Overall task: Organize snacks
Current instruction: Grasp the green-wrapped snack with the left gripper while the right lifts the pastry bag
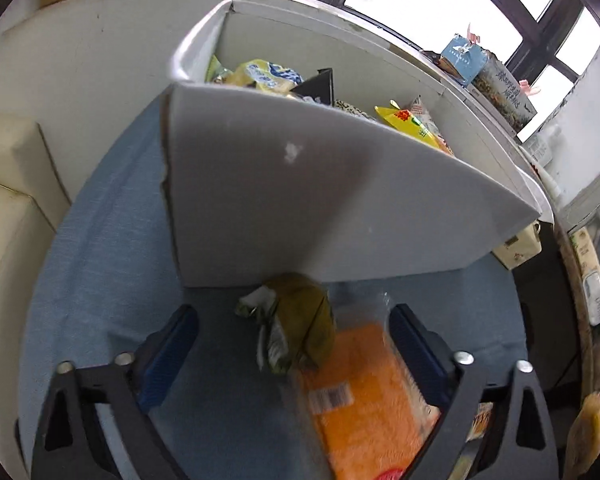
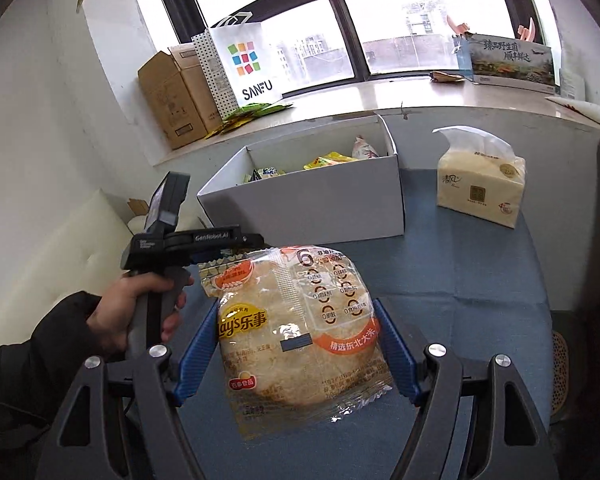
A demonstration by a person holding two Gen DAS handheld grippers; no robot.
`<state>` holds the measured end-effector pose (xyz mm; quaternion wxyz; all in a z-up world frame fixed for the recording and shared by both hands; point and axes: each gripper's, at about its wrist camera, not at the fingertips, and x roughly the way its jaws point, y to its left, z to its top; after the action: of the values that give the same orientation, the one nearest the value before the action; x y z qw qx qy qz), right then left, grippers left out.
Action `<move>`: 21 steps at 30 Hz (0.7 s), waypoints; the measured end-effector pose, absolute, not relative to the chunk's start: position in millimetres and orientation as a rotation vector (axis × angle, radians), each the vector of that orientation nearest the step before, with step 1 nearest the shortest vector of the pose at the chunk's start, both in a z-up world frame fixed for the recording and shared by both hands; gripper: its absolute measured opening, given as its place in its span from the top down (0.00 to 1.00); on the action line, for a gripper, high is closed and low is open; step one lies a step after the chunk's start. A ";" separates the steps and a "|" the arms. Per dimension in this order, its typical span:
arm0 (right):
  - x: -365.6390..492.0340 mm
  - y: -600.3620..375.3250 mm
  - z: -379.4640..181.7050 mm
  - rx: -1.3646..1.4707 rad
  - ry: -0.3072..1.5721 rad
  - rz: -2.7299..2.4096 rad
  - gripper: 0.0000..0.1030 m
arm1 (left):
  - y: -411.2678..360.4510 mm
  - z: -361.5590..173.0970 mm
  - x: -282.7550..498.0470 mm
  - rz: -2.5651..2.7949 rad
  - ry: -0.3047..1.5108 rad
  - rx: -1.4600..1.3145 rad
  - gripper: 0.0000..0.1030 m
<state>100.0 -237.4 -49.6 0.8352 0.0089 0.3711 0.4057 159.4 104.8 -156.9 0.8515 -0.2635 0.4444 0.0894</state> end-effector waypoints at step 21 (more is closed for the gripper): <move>108.1 -205.6 -40.3 -0.067 0.743 0.877 0.23 | 90.2 -26.9 51.5 -0.019 0.559 -0.375 0.64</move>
<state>108.1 -205.6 -40.3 0.8387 -0.0316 0.3515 0.4148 51.5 90.2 -26.9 0.9438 -0.1838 0.2745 -0.0094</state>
